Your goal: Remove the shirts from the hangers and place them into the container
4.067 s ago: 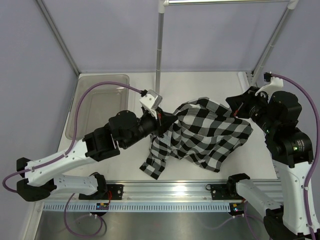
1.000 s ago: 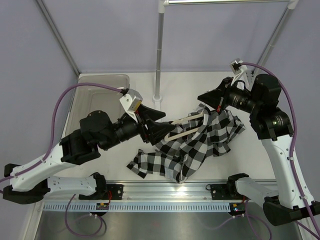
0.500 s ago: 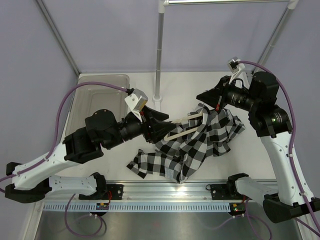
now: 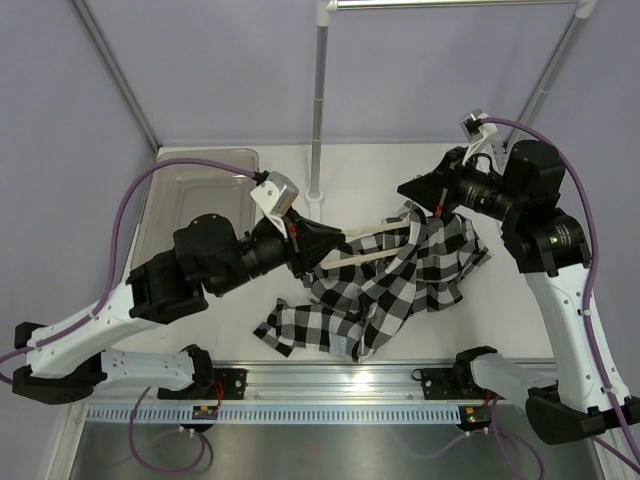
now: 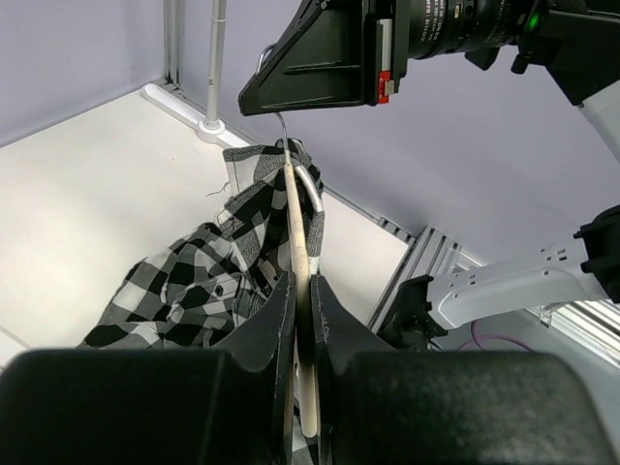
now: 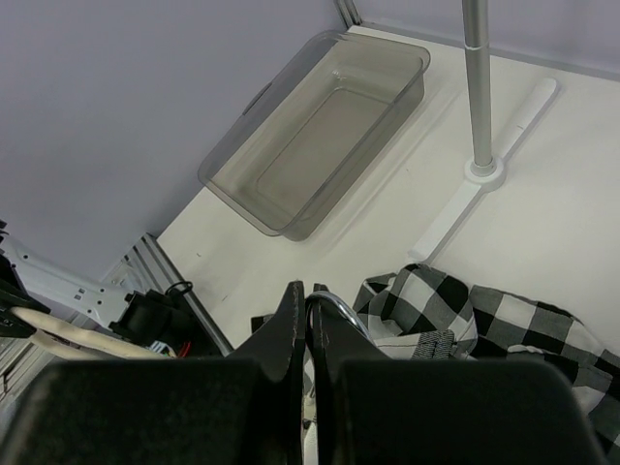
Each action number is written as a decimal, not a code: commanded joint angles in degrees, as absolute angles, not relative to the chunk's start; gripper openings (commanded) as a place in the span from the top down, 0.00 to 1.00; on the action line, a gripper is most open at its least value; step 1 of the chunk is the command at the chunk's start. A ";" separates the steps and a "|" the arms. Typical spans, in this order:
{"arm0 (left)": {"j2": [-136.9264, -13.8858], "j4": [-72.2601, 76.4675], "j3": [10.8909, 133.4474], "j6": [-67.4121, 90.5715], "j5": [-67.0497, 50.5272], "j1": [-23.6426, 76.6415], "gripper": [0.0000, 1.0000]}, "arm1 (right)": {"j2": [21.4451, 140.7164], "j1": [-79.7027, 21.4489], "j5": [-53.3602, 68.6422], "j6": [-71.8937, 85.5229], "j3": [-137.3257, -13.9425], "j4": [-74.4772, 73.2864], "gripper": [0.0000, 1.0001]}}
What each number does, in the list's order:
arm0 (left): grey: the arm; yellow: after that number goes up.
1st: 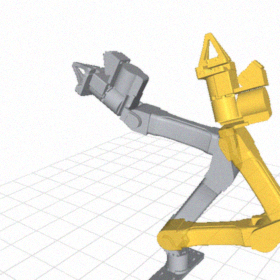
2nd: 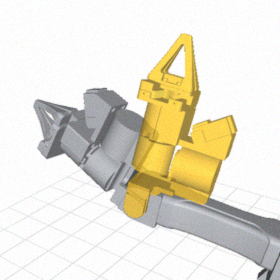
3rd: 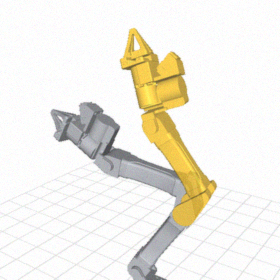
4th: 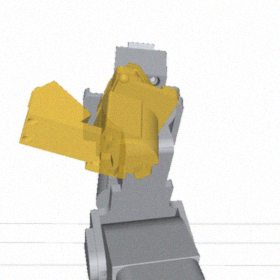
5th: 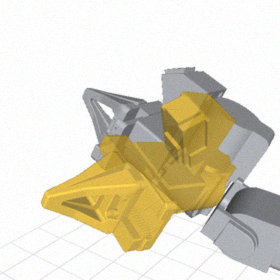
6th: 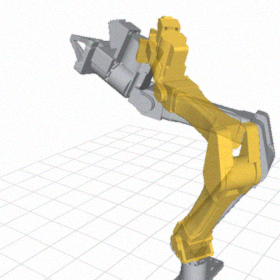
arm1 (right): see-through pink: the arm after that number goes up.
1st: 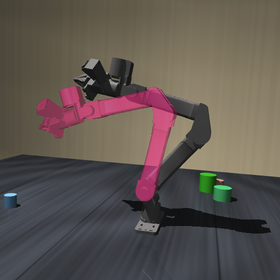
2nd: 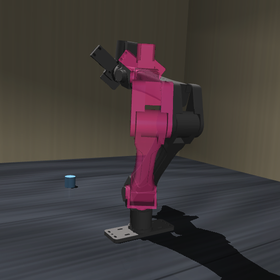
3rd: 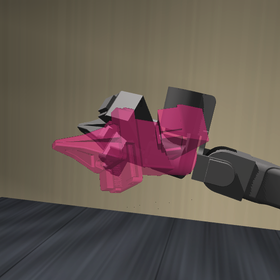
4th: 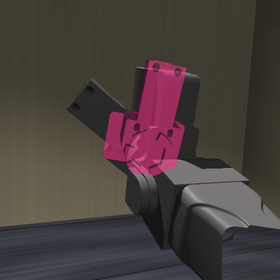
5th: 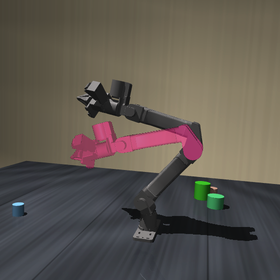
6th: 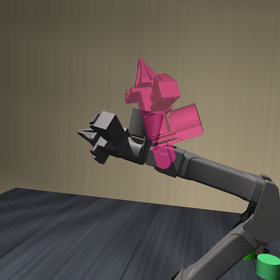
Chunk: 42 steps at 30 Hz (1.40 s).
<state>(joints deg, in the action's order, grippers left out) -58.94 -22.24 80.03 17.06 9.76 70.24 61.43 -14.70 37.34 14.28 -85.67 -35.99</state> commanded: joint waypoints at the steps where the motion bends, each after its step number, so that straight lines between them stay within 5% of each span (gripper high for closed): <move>1: -60.64 -22.41 82.88 16.96 9.14 70.58 1.00 | 61.44 -15.56 39.90 14.15 -90.52 -34.63 1.00; 7: -61.87 -23.64 83.50 16.87 10.46 70.49 1.00 | 60.91 -15.64 43.06 13.62 -92.28 -35.07 0.96; 8: -61.79 -23.47 82.97 16.70 11.68 70.58 1.00 | 60.47 -15.64 42.89 13.71 -92.02 -34.46 0.83; 9: -61.61 -22.60 82.10 16.00 12.47 70.66 1.00 | 59.42 -15.64 42.54 14.41 -91.50 -34.11 0.47; 12: -59.60 -18.82 78.93 13.81 17.21 70.84 1.00 | 56.53 -15.65 39.30 15.73 -87.82 -32.78 0.01; 18: -58.62 -12.48 78.04 8.97 23.02 70.93 1.00 | 50.81 -15.64 35.25 17.31 -83.50 -34.45 0.01; 23: -61.60 -14.92 84.70 7.47 20.57 71.02 1.00 | 44.57 -15.64 19.62 18.19 -83.40 -41.20 0.01; 28: -81.92 -56.44 119.45 17.38 27.92 70.93 1.00 | 44.39 -15.65 15.74 18.37 -81.31 -44.13 0.01; 30: -84.55 -60.64 129.72 19.42 29.61 73.29 1.00 | 43.16 -15.64 15.47 19.42 -79.38 -43.07 0.01; 42: -58.81 -16.55 89.22 3.53 34.01 78.66 1.00 | 39.64 -15.64 15.91 20.30 -76.12 -41.31 0.01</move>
